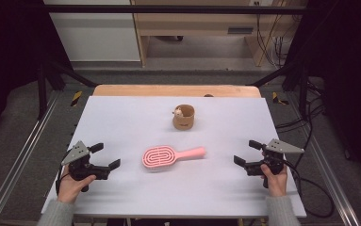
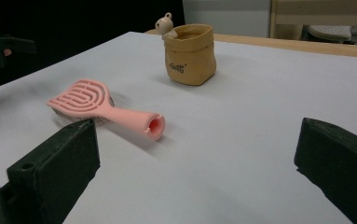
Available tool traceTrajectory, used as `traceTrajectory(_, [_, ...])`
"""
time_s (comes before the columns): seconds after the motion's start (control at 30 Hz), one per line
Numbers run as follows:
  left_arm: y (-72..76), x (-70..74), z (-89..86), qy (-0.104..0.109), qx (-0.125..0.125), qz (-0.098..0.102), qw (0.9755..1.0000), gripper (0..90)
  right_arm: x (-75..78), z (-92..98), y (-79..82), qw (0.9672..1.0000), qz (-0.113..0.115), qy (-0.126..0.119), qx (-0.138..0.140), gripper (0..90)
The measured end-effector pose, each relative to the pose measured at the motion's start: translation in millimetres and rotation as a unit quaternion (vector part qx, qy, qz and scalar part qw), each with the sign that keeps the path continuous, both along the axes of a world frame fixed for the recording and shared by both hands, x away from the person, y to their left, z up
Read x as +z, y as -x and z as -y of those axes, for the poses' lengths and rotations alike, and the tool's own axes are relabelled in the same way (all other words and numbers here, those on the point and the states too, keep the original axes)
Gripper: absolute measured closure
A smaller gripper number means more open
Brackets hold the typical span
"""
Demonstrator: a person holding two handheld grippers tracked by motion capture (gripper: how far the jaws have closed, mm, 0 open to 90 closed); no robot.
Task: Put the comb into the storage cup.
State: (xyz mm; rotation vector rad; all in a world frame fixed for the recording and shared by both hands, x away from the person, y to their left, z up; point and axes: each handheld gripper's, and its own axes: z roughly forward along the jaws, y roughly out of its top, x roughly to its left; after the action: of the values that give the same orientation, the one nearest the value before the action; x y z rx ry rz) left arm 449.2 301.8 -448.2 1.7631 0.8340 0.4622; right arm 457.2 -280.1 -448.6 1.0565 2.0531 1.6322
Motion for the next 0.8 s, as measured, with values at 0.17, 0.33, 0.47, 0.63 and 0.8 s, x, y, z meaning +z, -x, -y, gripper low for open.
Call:
traceTrajectory(0.17, [0.5, 0.4, -0.2, -0.001, 0.002, 0.001, 1.0, 0.0, 0.4, 0.2, 0.2, 1.0, 0.0, -0.002, 0.001, 0.4])
traceTrajectory(0.33, [0.0, 0.2, 0.0, -0.003, 0.003, 0.001, 1.0, 0.0, 1.4, -1.3, -0.2, 1.0, 0.001, 0.003, 0.003, 0.4])
traceTrajectory(0.47, [-0.1, 0.1, -0.3, -0.002, 0.004, 0.001, 1.0, 0.0, 1.7, -2.7, -0.1, 1.0, 0.001, 0.005, 0.005, 0.4])
traceTrajectory(0.63, [-0.4, 0.0, -0.4, -0.003, 0.006, 0.001, 1.0, 0.0, 2.7, -3.3, 0.1, 1.0, 0.004, 0.005, 0.005, 0.4])
traceTrajectory(0.8, [-0.6, -0.5, -0.9, -0.002, 0.008, 0.0, 1.0, 0.0, 4.2, -5.9, 0.2, 1.0, 0.005, 0.004, 0.007, 0.4])
